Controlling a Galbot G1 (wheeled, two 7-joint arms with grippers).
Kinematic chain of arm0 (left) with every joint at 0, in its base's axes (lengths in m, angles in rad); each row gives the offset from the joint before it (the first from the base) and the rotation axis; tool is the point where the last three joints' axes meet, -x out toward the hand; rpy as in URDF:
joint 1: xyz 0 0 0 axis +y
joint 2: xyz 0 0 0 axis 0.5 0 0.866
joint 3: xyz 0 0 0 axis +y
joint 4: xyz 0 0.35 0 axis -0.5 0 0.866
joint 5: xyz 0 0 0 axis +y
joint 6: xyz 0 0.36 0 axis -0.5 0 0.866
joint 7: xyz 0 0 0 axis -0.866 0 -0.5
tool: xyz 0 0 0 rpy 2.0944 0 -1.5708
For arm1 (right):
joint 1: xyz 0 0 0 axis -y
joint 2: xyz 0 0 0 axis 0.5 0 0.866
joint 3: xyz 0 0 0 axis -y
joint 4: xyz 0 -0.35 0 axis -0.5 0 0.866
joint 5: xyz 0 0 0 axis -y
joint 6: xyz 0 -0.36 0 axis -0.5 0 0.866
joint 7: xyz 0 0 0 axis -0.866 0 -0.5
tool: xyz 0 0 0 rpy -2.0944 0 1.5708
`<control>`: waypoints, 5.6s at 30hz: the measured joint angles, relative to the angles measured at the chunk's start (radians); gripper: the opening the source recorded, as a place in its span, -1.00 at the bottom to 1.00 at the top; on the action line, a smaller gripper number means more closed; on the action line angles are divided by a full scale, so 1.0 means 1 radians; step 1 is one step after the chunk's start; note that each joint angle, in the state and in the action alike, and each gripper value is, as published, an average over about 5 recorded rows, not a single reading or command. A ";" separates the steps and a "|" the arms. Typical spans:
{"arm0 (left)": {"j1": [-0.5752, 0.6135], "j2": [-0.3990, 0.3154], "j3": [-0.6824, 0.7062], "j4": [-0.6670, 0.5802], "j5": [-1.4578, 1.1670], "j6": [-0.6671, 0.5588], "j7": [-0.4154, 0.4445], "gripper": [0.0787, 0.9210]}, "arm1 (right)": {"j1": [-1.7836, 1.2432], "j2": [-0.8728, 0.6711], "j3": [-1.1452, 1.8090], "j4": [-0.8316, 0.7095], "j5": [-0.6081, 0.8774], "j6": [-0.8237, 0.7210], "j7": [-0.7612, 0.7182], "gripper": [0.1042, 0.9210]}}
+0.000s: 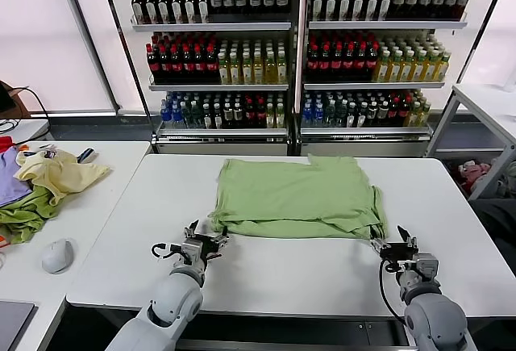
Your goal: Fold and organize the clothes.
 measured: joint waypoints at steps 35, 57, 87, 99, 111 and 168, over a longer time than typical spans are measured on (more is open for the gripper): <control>0.014 0.044 -0.024 -0.030 -0.136 -0.045 0.078 -0.74 | -0.026 -0.073 -0.016 -0.040 0.111 0.011 -0.035 -0.98; 0.343 0.104 -0.103 -0.344 -0.059 -0.074 0.092 -0.80 | -0.334 -0.105 0.107 0.201 0.097 0.017 -0.049 -0.98; 0.551 0.184 -0.197 -0.490 0.002 -0.099 0.115 0.07 | -0.418 -0.124 0.158 0.319 0.083 0.108 0.014 0.17; 0.291 0.179 -0.159 -0.333 -0.126 -0.115 0.072 0.75 | -0.091 -0.161 0.015 0.157 0.148 0.071 0.056 0.75; -0.082 0.126 -0.023 -0.055 -0.241 -0.090 0.021 0.77 | 0.301 -0.149 -0.201 -0.128 0.175 -0.001 0.054 0.76; -0.420 -0.010 0.140 0.409 -0.416 0.025 0.014 -0.48 | 0.827 0.025 -0.479 -0.893 0.194 -0.083 -0.111 -0.66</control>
